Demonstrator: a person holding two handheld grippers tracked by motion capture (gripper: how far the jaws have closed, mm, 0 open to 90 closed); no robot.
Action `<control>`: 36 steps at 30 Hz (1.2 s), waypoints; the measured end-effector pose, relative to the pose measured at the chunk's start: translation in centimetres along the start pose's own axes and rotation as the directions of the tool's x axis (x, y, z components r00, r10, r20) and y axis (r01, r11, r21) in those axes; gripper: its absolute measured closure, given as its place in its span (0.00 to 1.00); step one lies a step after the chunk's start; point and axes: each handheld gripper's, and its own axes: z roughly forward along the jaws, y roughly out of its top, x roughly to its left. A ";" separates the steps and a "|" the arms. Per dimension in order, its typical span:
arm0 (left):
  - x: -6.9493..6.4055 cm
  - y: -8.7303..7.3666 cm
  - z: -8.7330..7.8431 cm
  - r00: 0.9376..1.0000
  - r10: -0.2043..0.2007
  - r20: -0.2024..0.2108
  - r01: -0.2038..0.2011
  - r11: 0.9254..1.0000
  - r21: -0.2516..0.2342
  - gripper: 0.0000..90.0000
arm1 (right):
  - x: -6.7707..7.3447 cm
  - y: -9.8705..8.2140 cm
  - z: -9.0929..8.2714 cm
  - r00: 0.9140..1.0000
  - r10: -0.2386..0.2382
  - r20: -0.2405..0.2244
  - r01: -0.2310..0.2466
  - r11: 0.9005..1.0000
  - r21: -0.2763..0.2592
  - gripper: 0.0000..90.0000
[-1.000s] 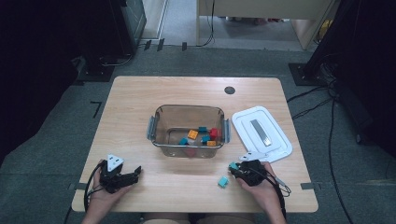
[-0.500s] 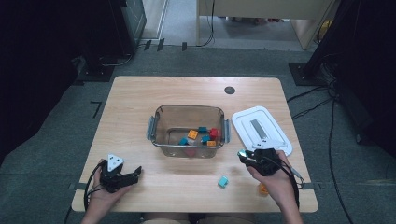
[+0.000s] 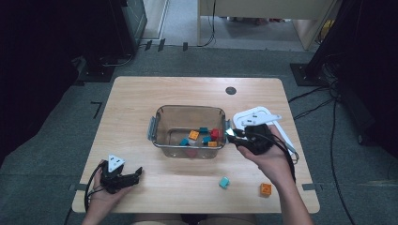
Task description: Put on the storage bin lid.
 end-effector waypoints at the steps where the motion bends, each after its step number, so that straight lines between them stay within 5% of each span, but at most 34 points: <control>1: 0.0 0.0 0.0 1.000 0.000 0.000 0.000 1.000 -0.001 0.15 | 0.2 0.7 0.5 1.000 -0.009 -0.007 0.009 1.000 -0.001 0.75; 8: 0.0 0.0 0.0 1.000 -0.003 -0.001 0.003 1.000 -0.002 0.15 | 1.8 3.2 4.4 0.998 -0.050 -0.043 0.051 0.998 0.032 0.61; 14: 0.0 0.0 0.0 1.000 -0.002 -0.002 0.002 1.000 0.000 0.15 | 1.6 2.5 3.1 0.999 -0.029 -0.024 0.029 0.999 -0.022 0.55; 23: 0.0 0.0 0.0 1.000 -0.002 -0.001 0.002 1.000 0.001 0.15 | 0.0 -2.7 -0.7 1.000 0.016 0.014 -0.015 0.999 -0.042 0.49; 36: 0.0 0.0 0.0 1.000 -0.001 -0.003 0.001 1.000 0.001 0.15 | -2.3 -11.4 -1.8 0.988 0.137 0.064 -0.133 0.989 -0.068 0.48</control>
